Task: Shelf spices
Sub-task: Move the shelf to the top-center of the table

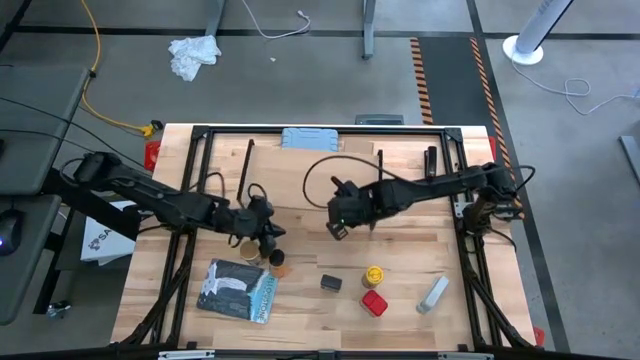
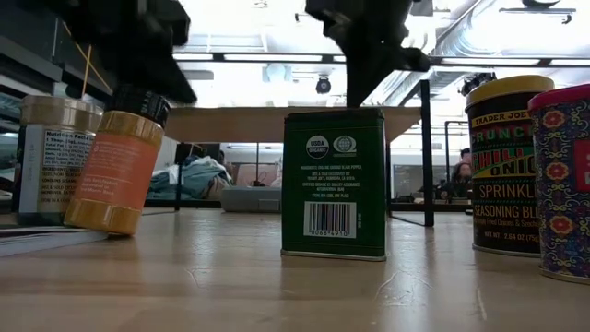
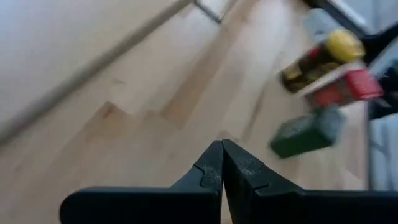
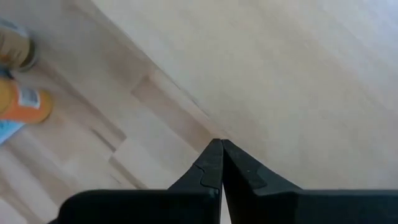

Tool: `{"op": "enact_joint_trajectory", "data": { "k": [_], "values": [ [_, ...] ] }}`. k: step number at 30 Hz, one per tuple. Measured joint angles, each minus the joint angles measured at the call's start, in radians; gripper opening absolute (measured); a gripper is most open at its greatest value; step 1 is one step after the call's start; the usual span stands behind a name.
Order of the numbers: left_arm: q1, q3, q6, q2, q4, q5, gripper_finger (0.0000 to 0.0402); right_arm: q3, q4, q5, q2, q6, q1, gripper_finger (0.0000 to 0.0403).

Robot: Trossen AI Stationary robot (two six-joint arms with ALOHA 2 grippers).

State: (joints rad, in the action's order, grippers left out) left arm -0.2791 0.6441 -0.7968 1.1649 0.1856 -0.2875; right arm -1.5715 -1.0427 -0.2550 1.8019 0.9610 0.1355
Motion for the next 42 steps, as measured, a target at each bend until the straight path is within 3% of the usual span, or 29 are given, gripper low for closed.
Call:
{"op": "enact_joint_trajectory", "data": {
  "k": [10,18,28,38,42],
  "values": [
    [0.103,0.002,0.034,0.084,-0.042,-0.002,0.0,0.0,-0.085,0.021,0.04,-0.025,-0.07,0.0],
    [0.228,0.003,0.136,0.079,-0.12,0.093,0.0,0.0,-0.1,-0.035,0.043,-0.028,-0.128,0.0],
    [0.35,0.003,0.255,0.079,-0.231,0.225,0.0,-0.026,-0.26,-0.136,0.043,0.044,-0.177,0.0],
    [0.499,0.003,0.348,0.079,-0.234,0.226,0.0,-0.062,-0.264,-0.18,0.042,0.051,-0.192,0.0],
    [0.555,0.003,0.341,0.079,-0.233,0.223,0.0,-0.062,-0.267,-0.203,0.042,-0.022,-0.207,0.0]
  ]
}}
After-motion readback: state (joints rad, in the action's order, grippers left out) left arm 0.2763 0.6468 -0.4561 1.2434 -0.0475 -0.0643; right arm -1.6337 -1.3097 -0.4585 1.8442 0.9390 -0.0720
